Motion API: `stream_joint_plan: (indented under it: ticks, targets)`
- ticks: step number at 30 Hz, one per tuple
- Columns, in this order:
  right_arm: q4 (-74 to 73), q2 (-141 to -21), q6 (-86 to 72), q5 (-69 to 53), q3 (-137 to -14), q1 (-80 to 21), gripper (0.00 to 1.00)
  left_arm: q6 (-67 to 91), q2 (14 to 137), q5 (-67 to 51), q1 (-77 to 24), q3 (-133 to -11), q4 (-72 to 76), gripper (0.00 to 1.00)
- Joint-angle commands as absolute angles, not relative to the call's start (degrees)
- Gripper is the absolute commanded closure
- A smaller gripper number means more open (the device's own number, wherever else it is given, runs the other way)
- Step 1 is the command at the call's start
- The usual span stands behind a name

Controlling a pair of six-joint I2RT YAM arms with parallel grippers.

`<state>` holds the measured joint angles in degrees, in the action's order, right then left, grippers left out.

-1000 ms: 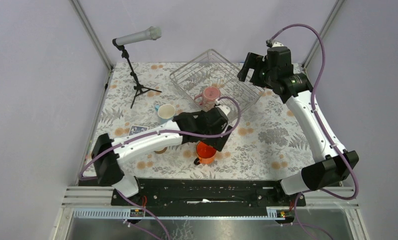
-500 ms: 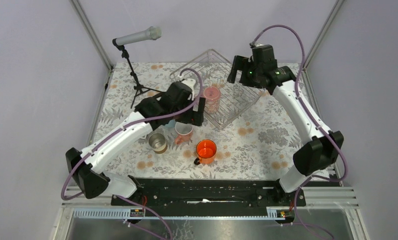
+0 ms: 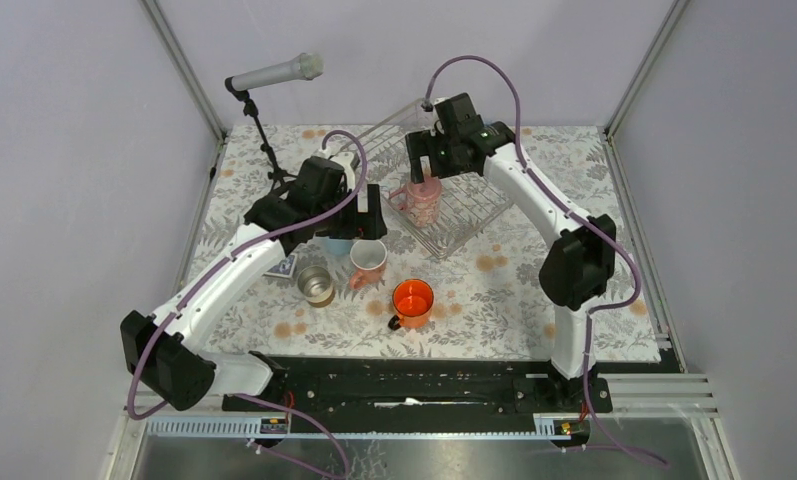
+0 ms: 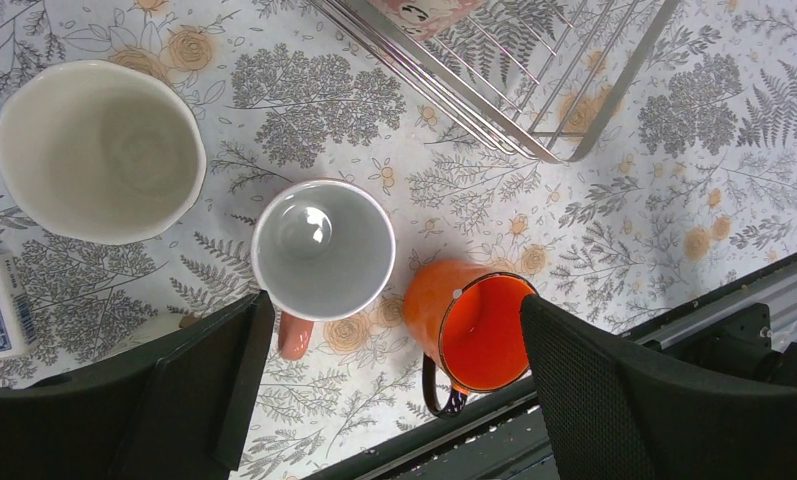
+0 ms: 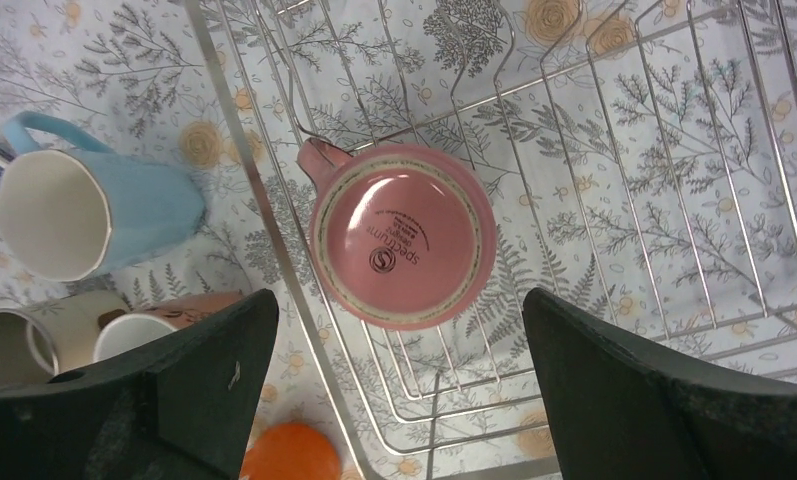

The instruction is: Unload the cups from the dish rack

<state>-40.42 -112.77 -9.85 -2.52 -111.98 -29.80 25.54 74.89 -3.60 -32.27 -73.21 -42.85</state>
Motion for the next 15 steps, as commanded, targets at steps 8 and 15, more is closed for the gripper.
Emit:
stream_joint_plan:
  ticks: [8,15]
  targets:
    - [-39.03,-116.81,1.61,-3.06,-114.08,-31.94,0.0,25.75,72.18,-9.3,-30.01,-71.07,-37.72,0.01]
    - [-38.91,-119.27,2.79,-1.12,-114.71,-32.53,0.0,25.49,72.39,-10.24,-29.1,-71.04,-37.36,0.01]
